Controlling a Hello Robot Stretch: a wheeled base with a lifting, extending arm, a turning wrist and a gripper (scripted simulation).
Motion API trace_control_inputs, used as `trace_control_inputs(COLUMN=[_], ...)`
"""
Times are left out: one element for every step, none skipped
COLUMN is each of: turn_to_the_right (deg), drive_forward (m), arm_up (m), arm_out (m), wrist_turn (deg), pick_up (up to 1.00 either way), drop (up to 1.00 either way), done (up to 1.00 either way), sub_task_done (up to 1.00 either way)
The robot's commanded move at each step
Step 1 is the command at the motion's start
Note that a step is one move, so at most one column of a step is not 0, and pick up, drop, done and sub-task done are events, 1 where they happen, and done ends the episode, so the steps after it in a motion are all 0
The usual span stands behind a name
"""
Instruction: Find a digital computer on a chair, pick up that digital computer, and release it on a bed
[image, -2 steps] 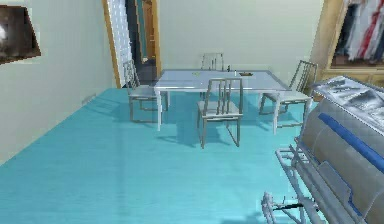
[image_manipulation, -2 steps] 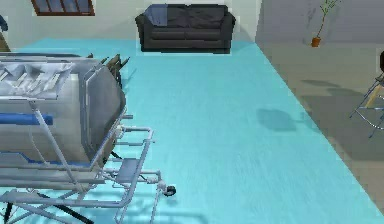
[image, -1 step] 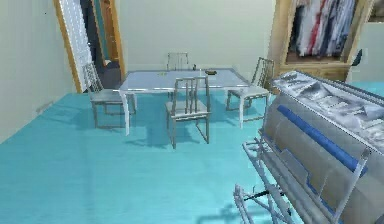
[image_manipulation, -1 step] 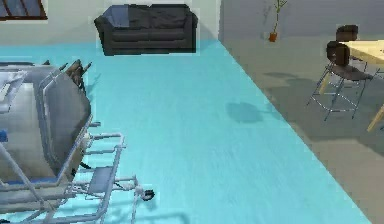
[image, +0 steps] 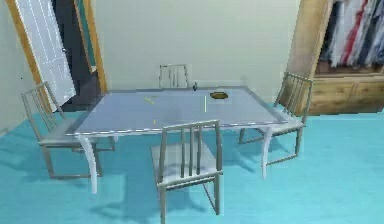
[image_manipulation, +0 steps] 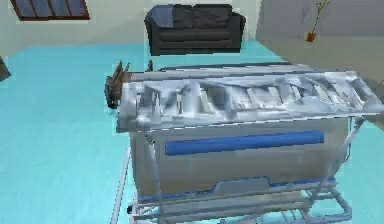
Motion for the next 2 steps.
trace_control_inputs(turn_to_the_right=[0.0, -45.0], drive_forward=[0.70, 0.00], arm_up=[0.00, 0.00], arm_out=[0.00, 0.00], wrist_turn=[0.0, 0.0], pick_up=[0.00, 0.00], drop=[0.00, 0.00], done=[0.00, 0.00], sub_task_done=[0.00, 0.00])
